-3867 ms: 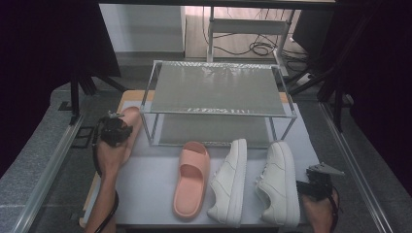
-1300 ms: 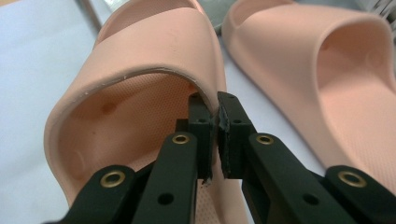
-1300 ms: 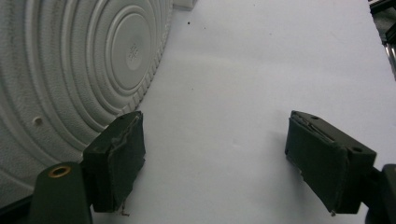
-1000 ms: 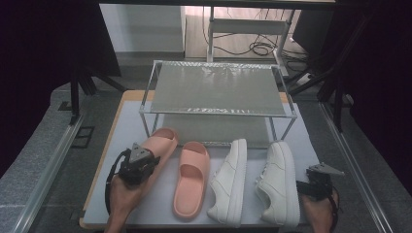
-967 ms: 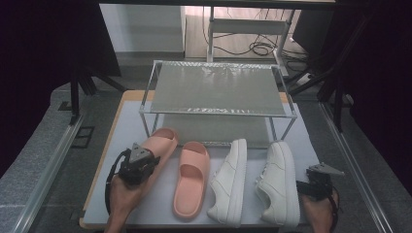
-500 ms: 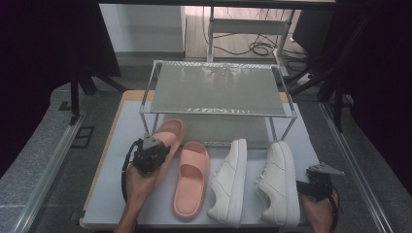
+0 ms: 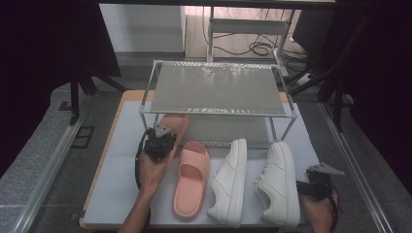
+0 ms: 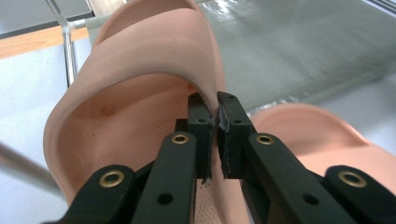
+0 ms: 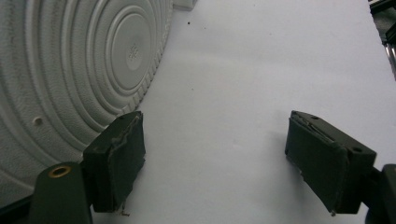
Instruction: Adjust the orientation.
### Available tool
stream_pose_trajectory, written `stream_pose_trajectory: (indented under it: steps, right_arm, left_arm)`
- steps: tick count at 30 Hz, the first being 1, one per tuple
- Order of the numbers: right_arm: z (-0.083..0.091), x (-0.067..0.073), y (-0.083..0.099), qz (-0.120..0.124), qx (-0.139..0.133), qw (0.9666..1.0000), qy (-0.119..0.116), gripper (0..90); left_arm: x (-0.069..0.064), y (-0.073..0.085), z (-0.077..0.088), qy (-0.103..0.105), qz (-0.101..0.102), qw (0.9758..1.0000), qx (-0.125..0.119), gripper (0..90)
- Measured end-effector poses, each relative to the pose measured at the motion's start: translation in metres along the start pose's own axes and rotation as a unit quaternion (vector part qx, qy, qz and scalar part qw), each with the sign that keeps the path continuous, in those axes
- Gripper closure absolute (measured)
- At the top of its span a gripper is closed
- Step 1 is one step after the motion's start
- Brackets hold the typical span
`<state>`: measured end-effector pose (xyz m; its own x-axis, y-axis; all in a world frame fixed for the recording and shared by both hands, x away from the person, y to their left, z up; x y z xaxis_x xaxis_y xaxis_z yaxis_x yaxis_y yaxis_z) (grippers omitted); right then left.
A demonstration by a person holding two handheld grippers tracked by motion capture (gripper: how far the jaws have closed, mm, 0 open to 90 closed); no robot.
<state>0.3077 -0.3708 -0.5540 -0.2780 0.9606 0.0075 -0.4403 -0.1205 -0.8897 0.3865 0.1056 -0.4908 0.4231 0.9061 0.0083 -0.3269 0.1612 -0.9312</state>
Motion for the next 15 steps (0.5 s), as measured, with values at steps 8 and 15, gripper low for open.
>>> stream_pose_trajectory:
  steps: [8,15]
  right_arm:
    - [0.000,0.000,0.000,0.000,0.000,1.0000,0.000,20.3]
    - [0.000,0.000,0.000,0.001,0.001,1.0000,-0.001,20.3]
  left_arm:
    - [0.001,0.001,-0.020,-0.006,0.003,1.0000,-0.002,84.9]
    - [-0.001,0.005,-0.035,-0.009,-0.008,0.9999,0.011,84.8]
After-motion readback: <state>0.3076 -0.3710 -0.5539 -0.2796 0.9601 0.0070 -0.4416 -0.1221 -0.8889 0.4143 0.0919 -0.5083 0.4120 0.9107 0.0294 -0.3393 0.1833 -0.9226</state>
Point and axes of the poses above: each handheld gripper's, and its own axes: z roughly backward along the jaws, y roughly out of its underside, x roughly to its left, the point moved 5 cm from there along -z, roughly forward along the jaws, and after that the axes turned 15 degrees about -x, right-handed, at the moved point
